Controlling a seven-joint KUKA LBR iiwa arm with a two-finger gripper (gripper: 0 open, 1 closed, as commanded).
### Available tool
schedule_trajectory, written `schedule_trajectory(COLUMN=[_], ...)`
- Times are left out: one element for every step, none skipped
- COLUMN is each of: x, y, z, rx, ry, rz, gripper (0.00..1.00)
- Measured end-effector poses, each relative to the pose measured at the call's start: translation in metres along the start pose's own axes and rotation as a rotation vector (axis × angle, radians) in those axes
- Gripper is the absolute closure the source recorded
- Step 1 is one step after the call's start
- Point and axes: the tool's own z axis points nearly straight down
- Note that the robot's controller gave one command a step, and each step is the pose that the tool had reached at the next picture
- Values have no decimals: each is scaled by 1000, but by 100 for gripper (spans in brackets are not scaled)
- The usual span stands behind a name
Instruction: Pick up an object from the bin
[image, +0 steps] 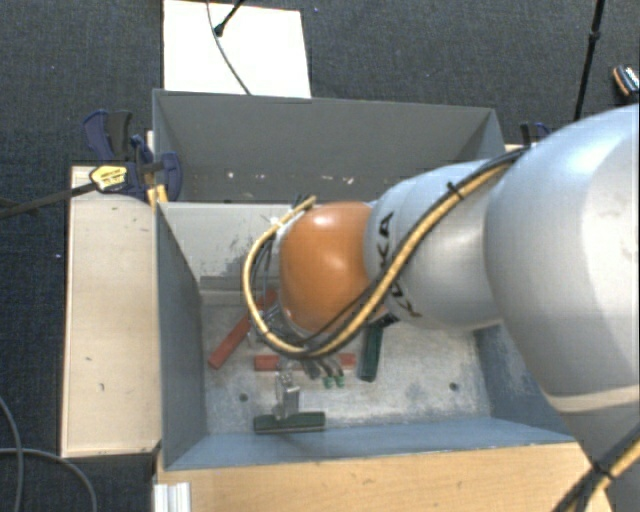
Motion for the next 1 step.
schedule_trajectory(x=[-38], y=[-56], z=[24], rx=[2], ry=[-8], rz=[-49], gripper=[0])
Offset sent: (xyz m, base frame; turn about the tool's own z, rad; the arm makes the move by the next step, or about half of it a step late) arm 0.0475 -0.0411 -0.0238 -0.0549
